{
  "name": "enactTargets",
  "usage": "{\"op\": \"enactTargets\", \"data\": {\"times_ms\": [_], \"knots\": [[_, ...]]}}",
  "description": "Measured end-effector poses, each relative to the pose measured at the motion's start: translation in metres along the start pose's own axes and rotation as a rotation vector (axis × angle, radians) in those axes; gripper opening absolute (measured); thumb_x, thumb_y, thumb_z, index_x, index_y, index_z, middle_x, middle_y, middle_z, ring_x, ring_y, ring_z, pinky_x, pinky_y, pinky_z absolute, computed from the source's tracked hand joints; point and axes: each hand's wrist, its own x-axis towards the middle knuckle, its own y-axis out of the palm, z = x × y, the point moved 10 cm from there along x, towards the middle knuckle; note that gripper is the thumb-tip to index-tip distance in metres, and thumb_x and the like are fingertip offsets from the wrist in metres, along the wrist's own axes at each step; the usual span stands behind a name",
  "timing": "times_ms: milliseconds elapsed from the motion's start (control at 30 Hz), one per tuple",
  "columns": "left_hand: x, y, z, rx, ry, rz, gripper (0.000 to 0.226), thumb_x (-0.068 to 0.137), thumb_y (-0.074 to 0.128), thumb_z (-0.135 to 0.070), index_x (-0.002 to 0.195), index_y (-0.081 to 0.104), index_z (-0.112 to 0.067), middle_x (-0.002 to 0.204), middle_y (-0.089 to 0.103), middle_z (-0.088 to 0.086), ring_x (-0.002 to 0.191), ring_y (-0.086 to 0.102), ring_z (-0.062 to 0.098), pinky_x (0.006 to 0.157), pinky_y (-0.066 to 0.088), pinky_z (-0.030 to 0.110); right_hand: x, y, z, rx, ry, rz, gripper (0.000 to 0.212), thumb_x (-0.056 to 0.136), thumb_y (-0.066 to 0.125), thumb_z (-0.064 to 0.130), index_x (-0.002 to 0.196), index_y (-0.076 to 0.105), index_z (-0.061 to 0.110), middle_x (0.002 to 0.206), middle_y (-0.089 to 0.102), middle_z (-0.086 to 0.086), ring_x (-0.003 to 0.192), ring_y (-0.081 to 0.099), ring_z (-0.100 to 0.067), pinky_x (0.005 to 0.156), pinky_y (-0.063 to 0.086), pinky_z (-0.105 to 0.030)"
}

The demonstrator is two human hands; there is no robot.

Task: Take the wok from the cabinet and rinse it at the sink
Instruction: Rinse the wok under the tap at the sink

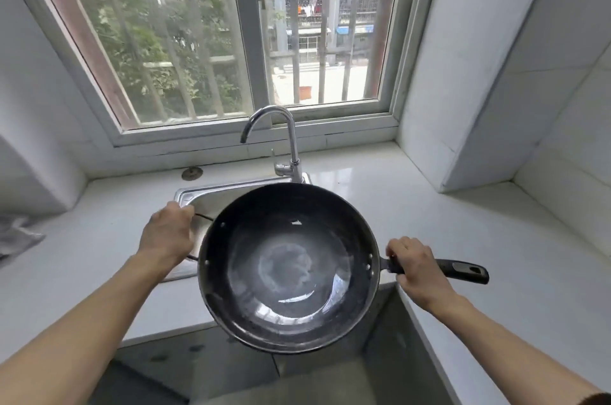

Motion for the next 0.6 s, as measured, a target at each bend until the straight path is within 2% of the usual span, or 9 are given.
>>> {"op": "enactTargets", "data": {"times_ms": [100, 300, 467, 600], "knots": [[0.016, 0.005, 0.037, -0.009, -0.020, -0.007, 0.013, 0.076, 0.049, -0.001, 0.084, 0.059, -0.005, 0.078, 0.045, 0.010, 0.068, 0.044, 0.031, 0.061, 0.041, 0.036, 0.027, 0.013, 0.031, -0.016, -0.018, 0.011, 0.044, 0.059, 0.063, -0.008, 0.086, 0.048, 0.023, 0.080, 0.045, 0.008, 0.076, 0.043, -0.019, 0.069, 0.038, -0.035], [0.037, 0.021, 0.083, -0.058, -0.062, 0.031, 0.010, 0.075, 0.048, 0.000, 0.077, 0.052, -0.009, 0.078, 0.043, 0.009, 0.068, 0.043, 0.029, 0.060, 0.040, 0.035, 0.070, 0.020, 0.065, -0.063, -0.026, 0.033, 0.042, 0.064, 0.065, -0.007, 0.086, 0.048, 0.024, 0.081, 0.048, 0.007, 0.078, 0.043, -0.019, 0.071, 0.038, -0.034], [0.058, 0.036, 0.098, -0.049, -0.082, 0.037, 0.013, 0.078, 0.051, -0.002, 0.086, 0.058, -0.008, 0.080, 0.045, 0.009, 0.068, 0.044, 0.028, 0.060, 0.042, 0.036, 0.102, 0.041, 0.067, -0.053, -0.036, 0.066, 0.043, 0.067, 0.067, -0.005, 0.089, 0.047, 0.026, 0.084, 0.047, 0.007, 0.078, 0.043, -0.018, 0.072, 0.040, -0.034], [0.078, 0.047, 0.102, 0.010, -0.101, 0.069, 0.015, 0.079, 0.050, -0.001, 0.088, 0.060, -0.007, 0.078, 0.042, 0.007, 0.067, 0.042, 0.027, 0.059, 0.038, 0.035, 0.136, 0.062, 0.063, -0.025, -0.064, 0.093, 0.046, 0.063, 0.066, -0.006, 0.083, 0.043, 0.027, 0.080, 0.046, 0.009, 0.074, 0.041, -0.017, 0.068, 0.039, -0.034]]}}
